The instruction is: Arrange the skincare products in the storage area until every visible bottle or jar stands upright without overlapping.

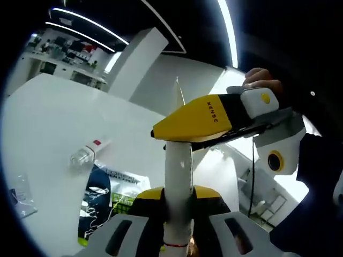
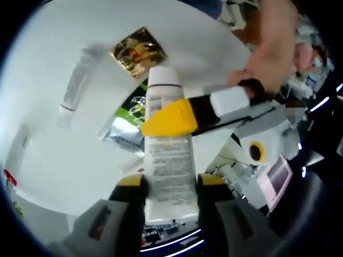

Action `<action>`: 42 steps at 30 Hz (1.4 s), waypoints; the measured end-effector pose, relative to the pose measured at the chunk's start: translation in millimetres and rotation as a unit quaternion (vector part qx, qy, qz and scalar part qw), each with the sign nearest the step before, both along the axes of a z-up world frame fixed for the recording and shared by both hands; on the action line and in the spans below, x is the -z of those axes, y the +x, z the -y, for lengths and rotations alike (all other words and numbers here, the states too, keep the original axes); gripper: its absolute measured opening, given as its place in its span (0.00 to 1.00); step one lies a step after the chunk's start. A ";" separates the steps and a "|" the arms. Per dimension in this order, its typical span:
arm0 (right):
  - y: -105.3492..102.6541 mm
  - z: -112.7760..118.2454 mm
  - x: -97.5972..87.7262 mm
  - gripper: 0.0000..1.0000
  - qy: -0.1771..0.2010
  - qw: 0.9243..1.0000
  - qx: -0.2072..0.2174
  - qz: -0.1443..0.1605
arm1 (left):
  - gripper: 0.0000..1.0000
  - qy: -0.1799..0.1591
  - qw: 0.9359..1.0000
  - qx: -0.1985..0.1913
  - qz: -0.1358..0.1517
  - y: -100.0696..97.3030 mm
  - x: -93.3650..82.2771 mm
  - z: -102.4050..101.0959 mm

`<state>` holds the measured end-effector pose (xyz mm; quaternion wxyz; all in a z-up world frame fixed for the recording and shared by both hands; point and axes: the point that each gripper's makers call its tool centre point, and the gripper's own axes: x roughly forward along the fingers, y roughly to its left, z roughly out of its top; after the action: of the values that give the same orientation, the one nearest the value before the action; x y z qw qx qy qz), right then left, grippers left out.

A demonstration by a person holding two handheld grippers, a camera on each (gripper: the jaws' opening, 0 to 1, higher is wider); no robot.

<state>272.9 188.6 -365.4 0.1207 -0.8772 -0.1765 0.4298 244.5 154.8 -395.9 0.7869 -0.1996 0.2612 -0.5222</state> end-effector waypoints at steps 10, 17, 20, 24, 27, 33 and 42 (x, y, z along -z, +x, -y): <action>-1.6 -1.6 -2.0 0.42 0.012 1.000 0.008 -0.012 | 0.15 -0.027 0.999 0.001 -0.020 -2.3 -2.7 -1.8; 3.7 1.3 -4.7 0.54 0.025 0.999 0.024 -0.017 | 0.15 -0.044 0.998 -0.010 -0.038 1.9 -4.2 -8.8; 3.9 -0.1 -8.0 0.54 0.040 0.999 0.030 -0.021 | 0.16 -0.048 0.998 -0.014 -0.037 3.0 -6.7 -9.6; 4.2 1.4 -12.7 0.54 0.054 0.998 0.036 -0.021 | 0.16 -0.049 0.998 -0.018 -0.031 5.2 -7.7 -10.5; 6.7 4.2 -15.0 0.55 0.057 0.997 0.040 -0.014 | 0.16 -0.052 0.998 -0.021 -0.036 6.7 -7.0 -11.0; 4.1 5.8 -15.5 0.51 0.070 0.996 0.049 -0.023 | 0.16 -0.050 0.998 -0.019 -0.040 5.8 -3.5 -10.8; 5.0 4.3 -24.1 0.52 0.104 0.993 0.056 -0.016 | 0.16 -0.052 0.998 -0.023 -0.035 6.7 -3.6 -14.5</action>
<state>277.9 184.3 -341.3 0.2384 -0.8614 -0.1688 0.4155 251.2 169.3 -392.3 0.7774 -0.2647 0.2565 -0.5097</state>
